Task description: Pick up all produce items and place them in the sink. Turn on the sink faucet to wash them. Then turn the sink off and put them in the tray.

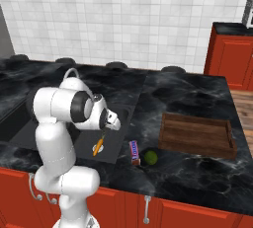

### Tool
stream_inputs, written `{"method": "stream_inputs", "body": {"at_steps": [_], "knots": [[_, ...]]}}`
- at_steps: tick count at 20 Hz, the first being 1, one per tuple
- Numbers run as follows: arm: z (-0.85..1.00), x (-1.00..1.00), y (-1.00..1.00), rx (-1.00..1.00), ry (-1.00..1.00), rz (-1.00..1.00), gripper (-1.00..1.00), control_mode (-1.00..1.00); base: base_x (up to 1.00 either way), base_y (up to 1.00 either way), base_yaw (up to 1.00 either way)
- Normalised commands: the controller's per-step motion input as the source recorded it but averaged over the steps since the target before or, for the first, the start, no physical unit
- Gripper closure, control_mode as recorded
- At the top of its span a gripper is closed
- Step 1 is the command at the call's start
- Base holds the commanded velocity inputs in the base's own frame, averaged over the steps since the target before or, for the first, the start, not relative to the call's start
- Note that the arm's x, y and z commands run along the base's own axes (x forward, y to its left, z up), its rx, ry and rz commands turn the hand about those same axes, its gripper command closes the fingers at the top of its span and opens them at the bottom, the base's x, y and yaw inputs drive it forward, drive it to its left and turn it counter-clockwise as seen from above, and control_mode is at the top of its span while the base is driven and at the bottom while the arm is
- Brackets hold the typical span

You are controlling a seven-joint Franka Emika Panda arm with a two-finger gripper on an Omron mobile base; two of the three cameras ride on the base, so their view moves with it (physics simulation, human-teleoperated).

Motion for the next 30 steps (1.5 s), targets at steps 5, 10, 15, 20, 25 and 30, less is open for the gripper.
{"method": "stream_inputs", "body": {"at_steps": [5,10,15,20,25,30], "knots": [[0.67,-0.27,-0.25,0.00,0.02,-0.09,-1.00,-1.00,0.00,0.00,0.00],[0.49,-0.24,-0.40,0.00,0.04,-0.07,-1.00,-1.00,0.00,0.00,0.00],[0.36,-0.22,-0.60,0.01,0.03,-0.04,-1.00,-1.00,0.00,0.00,0.00],[0.24,-0.26,-0.66,0.03,0.03,-0.04,-1.00,-1.00,0.00,0.00,0.00],[0.11,-0.30,-0.67,0.04,0.06,-0.06,-1.00,-1.00,0.00,0.00,0.00],[0.04,-0.28,-0.64,0.04,0.09,-0.07,-1.00,-1.00,0.00,0.00,0.00]]}}
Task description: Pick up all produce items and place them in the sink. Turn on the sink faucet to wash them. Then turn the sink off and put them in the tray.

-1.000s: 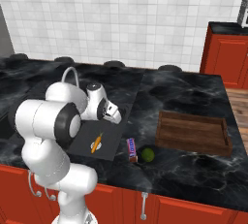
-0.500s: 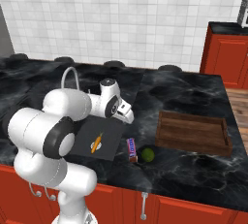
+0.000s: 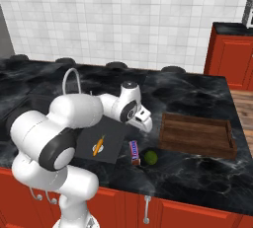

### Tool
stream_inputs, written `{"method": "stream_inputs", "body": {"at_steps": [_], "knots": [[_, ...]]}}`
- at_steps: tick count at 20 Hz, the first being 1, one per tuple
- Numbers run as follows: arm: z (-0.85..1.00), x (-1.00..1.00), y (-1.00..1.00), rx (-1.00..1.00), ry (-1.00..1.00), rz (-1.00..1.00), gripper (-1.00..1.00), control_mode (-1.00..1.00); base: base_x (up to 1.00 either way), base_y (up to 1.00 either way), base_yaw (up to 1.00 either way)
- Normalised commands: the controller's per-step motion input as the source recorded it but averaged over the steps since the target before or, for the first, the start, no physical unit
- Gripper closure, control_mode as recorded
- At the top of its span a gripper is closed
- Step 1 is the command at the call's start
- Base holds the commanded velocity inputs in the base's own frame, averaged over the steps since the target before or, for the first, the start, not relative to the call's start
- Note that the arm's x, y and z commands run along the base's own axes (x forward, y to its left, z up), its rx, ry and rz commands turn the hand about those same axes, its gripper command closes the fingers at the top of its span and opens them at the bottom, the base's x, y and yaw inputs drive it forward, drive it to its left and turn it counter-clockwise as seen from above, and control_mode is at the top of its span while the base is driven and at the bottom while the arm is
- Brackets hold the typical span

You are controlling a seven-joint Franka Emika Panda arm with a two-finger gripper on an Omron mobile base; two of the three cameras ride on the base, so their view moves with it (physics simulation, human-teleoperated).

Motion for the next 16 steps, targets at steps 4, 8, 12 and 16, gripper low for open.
{"method": "stream_inputs", "body": {"at_steps": [4,8,12,16], "knots": [[0.01,-0.29,-0.62,0.01,0.09,-0.08,-1.00,-1.00,0.00,0.00,0.00],[0.00,-0.28,-0.56,0.00,0.09,-0.09,-1.00,-1.00,0.00,0.00,0.00],[-0.01,-0.27,-0.32,0.00,0.08,-0.12,-1.00,-1.00,0.00,0.00,0.00],[-0.09,-0.33,-0.16,0.03,0.06,-0.16,-1.00,-1.00,0.00,0.00,0.00]]}}
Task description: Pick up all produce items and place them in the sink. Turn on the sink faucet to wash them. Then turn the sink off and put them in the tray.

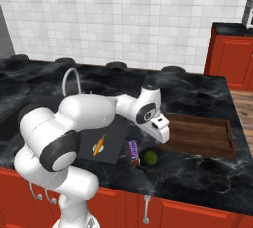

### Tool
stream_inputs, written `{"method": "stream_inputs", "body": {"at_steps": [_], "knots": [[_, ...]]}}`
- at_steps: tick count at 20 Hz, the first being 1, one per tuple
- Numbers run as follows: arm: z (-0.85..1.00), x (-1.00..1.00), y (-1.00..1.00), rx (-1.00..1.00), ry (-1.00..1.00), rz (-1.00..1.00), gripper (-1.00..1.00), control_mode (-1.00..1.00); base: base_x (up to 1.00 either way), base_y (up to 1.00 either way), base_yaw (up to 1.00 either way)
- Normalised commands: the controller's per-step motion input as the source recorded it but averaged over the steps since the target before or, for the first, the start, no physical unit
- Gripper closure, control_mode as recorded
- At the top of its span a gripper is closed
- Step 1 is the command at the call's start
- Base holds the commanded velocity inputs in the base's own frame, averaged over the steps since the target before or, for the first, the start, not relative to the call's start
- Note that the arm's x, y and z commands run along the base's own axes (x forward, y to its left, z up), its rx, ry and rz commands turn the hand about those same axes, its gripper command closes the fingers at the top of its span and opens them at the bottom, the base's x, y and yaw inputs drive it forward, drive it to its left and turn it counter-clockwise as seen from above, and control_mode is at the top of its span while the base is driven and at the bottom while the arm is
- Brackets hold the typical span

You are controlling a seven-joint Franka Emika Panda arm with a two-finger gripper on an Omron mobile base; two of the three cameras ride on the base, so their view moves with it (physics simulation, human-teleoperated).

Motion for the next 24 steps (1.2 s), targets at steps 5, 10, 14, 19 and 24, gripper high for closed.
{"method": "stream_inputs", "body": {"at_steps": [5,10,14,19,24], "knots": [[-0.14,-0.41,-0.06,0.02,0.05,-0.15,-1.00,-1.00,0.00,0.00,0.00],[-0.21,-0.36,-0.03,0.00,0.04,-0.15,-1.00,-1.00,0.00,0.00,0.00],[-0.24,-0.27,-0.03,0.00,0.06,-0.14,-1.00,-1.00,0.00,0.00,0.00],[-0.18,-0.15,-0.05,0.00,0.06,-0.12,-1.00,-1.00,0.00,0.00,0.00],[-0.07,-0.01,-0.05,0.00,0.02,-0.08,-1.00,-1.00,0.00,0.00,0.00]]}}
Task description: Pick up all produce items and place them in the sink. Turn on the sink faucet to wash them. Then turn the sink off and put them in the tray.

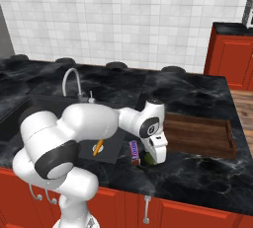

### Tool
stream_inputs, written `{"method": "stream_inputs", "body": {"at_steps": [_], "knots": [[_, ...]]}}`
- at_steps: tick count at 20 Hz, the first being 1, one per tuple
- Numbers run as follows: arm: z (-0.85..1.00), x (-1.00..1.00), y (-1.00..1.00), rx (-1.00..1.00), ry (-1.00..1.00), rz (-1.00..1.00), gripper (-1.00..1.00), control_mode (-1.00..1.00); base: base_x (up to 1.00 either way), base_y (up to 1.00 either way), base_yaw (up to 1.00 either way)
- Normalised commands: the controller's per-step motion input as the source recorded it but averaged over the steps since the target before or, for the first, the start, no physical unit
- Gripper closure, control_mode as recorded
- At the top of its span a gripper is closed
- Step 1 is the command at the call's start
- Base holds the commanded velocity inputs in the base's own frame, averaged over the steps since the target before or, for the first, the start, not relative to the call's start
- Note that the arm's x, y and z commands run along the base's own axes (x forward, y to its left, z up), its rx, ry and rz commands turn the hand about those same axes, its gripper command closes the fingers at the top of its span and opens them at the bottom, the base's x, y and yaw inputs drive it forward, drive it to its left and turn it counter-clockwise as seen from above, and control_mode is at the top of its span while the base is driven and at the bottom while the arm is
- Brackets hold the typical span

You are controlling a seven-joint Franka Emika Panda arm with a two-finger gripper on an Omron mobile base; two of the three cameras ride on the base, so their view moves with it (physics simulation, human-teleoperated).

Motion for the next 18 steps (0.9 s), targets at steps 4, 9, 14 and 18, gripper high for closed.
{"method": "stream_inputs", "body": {"at_steps": [4,9,14,18], "knots": [[0.00,0.00,0.00,0.00,0.00,-0.02,-1.00,-1.00,0.00,0.00,0.00],[-0.01,0.00,0.00,0.00,0.00,0.00,-1.00,-1.00,0.00,0.00,0.00],[-0.02,0.00,0.00,0.00,0.00,0.00,-1.00,-1.00,0.00,0.00,0.00],[-0.04,0.00,0.00,0.00,0.00,0.00,-1.00,-1.00,0.00,0.00,0.00]]}}
